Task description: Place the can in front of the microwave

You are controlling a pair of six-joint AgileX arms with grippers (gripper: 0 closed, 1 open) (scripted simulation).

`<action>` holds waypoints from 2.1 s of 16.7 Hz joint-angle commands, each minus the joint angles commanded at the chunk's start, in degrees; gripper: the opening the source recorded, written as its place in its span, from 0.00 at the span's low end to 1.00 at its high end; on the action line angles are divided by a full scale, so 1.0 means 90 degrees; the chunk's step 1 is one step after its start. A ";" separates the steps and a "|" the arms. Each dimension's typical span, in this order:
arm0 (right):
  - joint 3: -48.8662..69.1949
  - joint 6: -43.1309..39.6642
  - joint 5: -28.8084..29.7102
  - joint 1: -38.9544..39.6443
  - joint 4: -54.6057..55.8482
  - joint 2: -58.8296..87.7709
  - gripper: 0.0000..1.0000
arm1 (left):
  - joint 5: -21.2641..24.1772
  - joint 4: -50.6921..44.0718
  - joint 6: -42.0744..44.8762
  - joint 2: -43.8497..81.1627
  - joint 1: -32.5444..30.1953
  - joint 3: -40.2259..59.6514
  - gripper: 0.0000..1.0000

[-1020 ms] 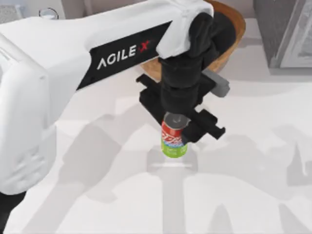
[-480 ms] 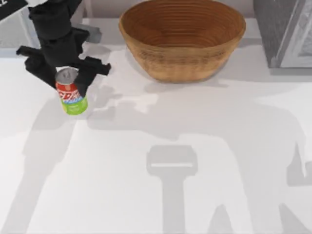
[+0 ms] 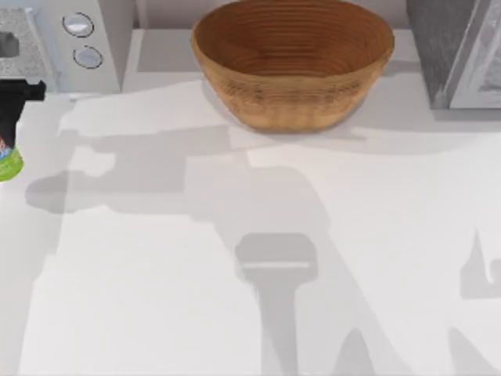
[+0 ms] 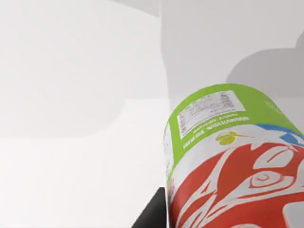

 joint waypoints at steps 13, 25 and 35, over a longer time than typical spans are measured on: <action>0.0000 0.0000 0.0000 0.0000 0.0000 0.0000 1.00 | 0.0000 0.0193 0.0002 0.0015 0.0002 -0.0178 0.00; 0.0000 0.0000 0.0000 0.0000 0.0000 0.0000 1.00 | 0.0000 0.0193 0.0002 0.0015 0.0002 -0.0178 0.90; 0.0000 0.0000 0.0000 0.0000 0.0000 0.0000 1.00 | 0.0000 0.0192 0.0003 0.0018 -0.0005 -0.0177 1.00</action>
